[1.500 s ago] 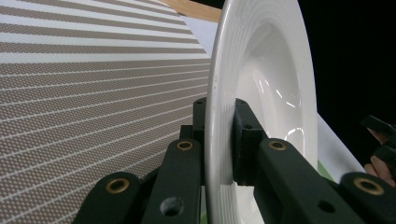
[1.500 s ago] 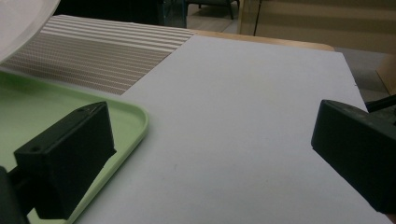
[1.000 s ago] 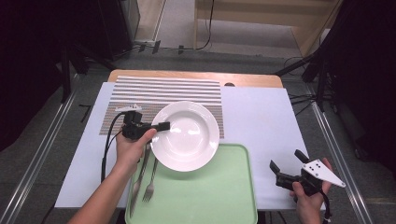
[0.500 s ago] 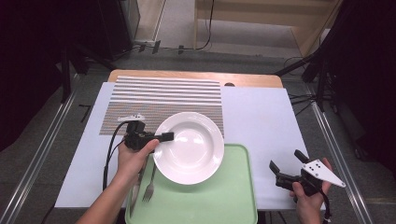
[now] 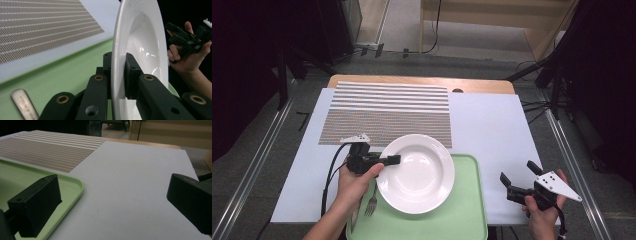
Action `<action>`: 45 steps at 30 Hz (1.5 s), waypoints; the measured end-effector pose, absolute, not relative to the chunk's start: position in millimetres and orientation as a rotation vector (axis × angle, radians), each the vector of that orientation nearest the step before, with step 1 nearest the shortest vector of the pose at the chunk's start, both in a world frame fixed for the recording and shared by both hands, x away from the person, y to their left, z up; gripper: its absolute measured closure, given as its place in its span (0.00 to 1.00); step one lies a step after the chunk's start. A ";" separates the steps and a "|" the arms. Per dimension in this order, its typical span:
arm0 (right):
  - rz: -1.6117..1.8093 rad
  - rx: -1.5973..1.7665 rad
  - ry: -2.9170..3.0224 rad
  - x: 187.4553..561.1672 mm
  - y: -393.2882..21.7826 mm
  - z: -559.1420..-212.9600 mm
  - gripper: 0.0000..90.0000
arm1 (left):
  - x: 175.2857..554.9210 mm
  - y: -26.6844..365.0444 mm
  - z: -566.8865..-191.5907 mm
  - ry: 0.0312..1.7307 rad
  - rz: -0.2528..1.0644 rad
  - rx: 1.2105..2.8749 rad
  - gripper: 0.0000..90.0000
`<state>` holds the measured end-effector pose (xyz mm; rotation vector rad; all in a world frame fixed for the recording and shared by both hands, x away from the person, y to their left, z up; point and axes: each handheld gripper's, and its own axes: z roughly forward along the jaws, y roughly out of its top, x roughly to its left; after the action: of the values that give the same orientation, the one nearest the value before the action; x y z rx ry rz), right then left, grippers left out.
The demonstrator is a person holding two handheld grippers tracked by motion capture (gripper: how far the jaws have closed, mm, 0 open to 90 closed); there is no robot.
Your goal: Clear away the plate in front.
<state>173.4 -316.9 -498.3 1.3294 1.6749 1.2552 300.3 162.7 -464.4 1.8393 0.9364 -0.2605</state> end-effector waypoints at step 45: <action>1.224 1.360 1.669 174.4 -319.5 -499.7 0.00 | 288.4 135.1 -483.8 1.002 -0.034 2.223 0.63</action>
<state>174.4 -319.5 -499.7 1.3595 1.6685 1.2238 288.4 135.1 -483.8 2.2234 1.0023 -0.0340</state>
